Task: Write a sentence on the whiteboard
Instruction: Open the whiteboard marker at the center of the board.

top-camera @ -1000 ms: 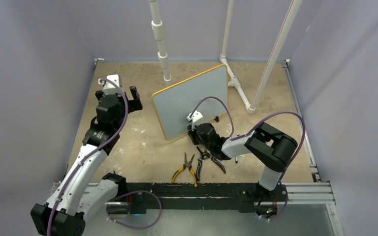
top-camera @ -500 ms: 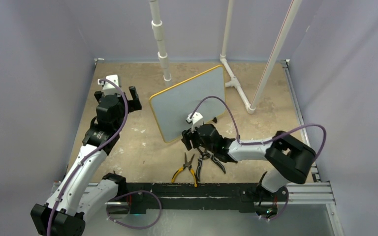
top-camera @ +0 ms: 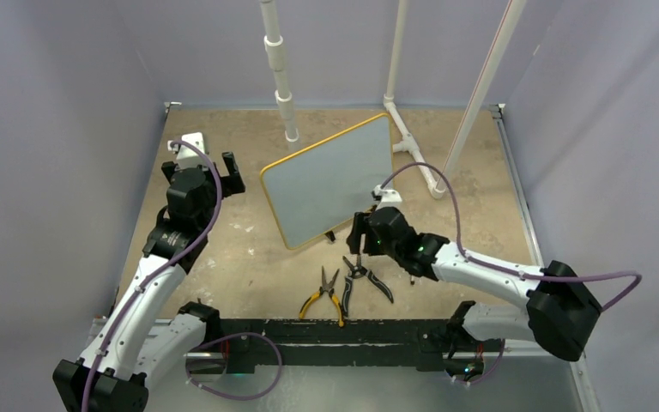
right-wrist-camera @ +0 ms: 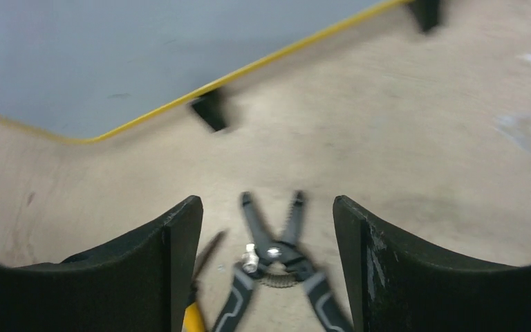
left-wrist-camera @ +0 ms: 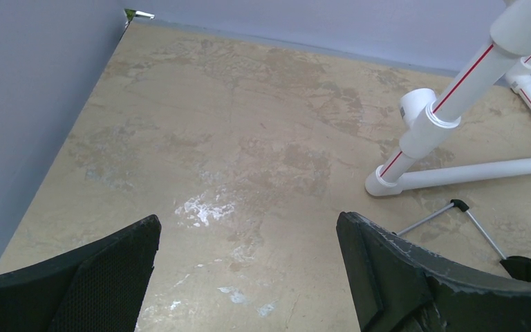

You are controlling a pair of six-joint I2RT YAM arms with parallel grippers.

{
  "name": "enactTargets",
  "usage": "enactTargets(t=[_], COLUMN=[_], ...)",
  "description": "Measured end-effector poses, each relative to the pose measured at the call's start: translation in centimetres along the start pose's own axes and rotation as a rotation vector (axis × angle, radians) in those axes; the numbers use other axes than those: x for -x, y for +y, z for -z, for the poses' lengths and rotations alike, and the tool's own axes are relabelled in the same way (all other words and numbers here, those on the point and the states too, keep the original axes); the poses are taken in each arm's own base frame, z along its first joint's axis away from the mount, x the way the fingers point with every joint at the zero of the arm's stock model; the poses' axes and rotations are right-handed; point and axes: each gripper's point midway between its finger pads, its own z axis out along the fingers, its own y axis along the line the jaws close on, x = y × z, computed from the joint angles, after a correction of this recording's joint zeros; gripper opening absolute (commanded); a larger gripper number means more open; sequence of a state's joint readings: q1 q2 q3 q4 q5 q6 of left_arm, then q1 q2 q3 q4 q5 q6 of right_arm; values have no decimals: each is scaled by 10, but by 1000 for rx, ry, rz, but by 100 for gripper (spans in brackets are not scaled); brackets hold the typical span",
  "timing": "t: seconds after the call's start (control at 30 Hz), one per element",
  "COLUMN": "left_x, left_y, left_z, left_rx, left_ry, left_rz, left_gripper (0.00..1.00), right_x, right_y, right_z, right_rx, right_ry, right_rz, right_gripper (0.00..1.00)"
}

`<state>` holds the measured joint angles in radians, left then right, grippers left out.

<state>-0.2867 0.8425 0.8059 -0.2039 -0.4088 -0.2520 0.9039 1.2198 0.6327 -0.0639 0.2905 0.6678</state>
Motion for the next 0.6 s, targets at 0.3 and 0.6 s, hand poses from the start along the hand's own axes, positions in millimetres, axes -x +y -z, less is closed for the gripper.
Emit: enactTargets(t=[0.3, 0.6], left_x=[0, 4], left_y=[1, 0], left_z=[0, 3], left_rx=[2, -10], left_ry=[-1, -14], left_rz=[2, 8], left_gripper=[98, 98], right_x=[20, -6], right_y=[-99, -152], right_z=[19, 26], right_rx=[-291, -483], right_ry=[14, 89], right_rz=[-303, -442], right_gripper=[68, 63])
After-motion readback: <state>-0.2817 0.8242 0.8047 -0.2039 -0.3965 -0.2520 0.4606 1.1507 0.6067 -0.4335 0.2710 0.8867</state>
